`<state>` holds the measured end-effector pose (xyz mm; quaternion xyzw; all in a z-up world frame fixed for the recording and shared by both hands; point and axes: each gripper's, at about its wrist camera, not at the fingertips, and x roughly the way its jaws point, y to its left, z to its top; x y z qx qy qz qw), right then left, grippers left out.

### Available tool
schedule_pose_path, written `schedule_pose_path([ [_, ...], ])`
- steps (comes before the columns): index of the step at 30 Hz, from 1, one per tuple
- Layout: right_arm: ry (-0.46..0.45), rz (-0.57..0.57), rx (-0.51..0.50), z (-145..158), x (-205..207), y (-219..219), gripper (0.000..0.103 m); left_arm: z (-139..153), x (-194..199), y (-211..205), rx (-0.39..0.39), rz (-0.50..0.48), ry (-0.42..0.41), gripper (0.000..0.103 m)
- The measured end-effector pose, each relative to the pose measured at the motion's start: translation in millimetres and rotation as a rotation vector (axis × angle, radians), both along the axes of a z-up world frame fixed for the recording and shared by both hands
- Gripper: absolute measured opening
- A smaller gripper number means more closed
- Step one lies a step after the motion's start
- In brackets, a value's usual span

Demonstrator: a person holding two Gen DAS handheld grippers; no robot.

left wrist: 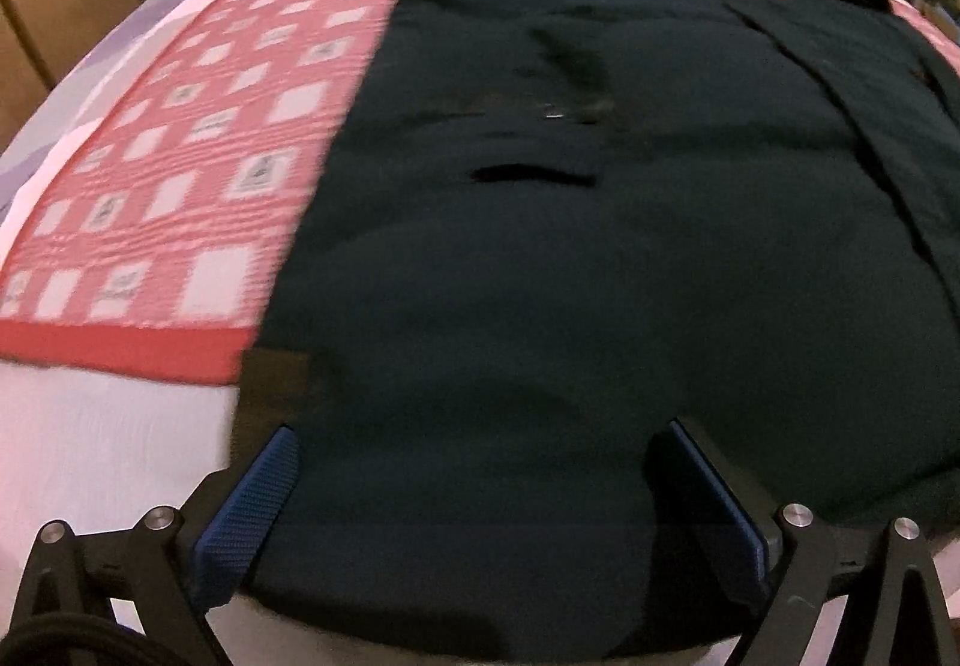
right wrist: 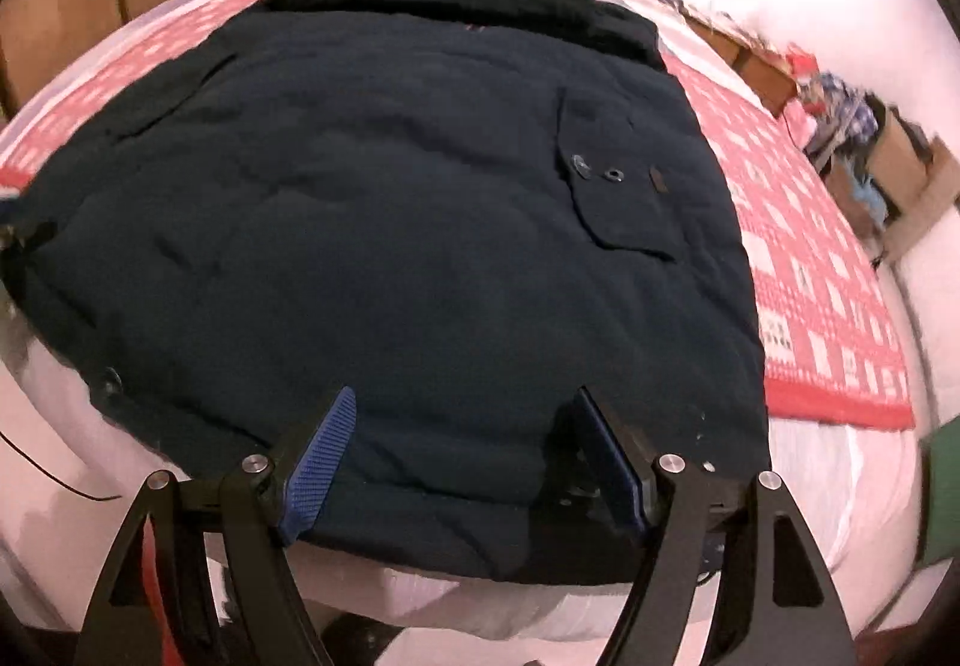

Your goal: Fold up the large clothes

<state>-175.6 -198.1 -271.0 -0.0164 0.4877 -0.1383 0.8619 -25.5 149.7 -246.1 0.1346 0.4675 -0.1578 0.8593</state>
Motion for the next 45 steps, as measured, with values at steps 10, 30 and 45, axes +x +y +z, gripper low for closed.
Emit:
schedule_pose_path([
  [10,0.055,-0.132,-0.047,0.2,-35.2,-75.3,0.076,16.6,-16.9,17.6,0.021,-0.037,-0.020,0.096],
  [30,0.046,-0.272,-0.052,12.7,-57.3,-89.8,0.076,-10.8,3.9,68.9,0.134,0.128,0.002,0.099],
  [45,0.048,-0.402,-0.125,15.4,-99.8,-88.6,0.076,-7.1,26.6,58.8,0.117,0.181,-0.036,0.101],
])
